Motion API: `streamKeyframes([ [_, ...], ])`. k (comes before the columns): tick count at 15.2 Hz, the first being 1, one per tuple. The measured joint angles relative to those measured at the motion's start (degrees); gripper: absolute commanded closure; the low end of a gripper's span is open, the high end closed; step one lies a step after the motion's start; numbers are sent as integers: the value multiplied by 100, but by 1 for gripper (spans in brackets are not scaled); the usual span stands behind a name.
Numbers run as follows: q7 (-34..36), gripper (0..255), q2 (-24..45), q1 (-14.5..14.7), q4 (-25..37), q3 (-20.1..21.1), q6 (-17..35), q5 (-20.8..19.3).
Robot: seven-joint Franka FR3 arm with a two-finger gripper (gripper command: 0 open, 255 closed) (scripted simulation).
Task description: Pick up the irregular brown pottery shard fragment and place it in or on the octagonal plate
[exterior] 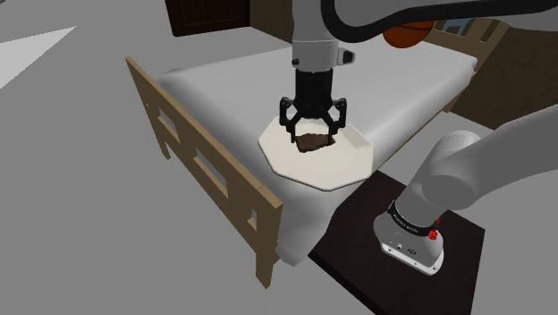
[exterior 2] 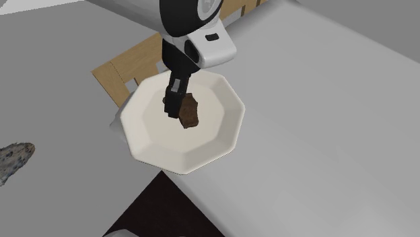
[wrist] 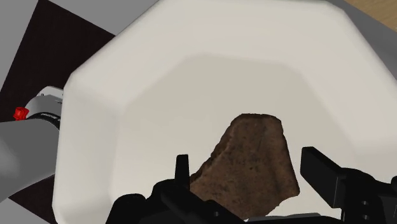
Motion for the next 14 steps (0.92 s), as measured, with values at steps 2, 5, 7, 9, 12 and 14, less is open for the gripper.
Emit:
streamKeyframes([
  [2,0,0,0,0,0,0,0,0],
  [5,0,0,0,0,0,0,0,0],
  [7,2,0,30,-30,228,-62,-202,-56],
  [9,-17,0,111,-89,609,-170,-516,-156],
  [12,44,0,174,-89,786,-153,-624,-158],
  [14,55,0,187,-89,813,-149,-639,-158],
])
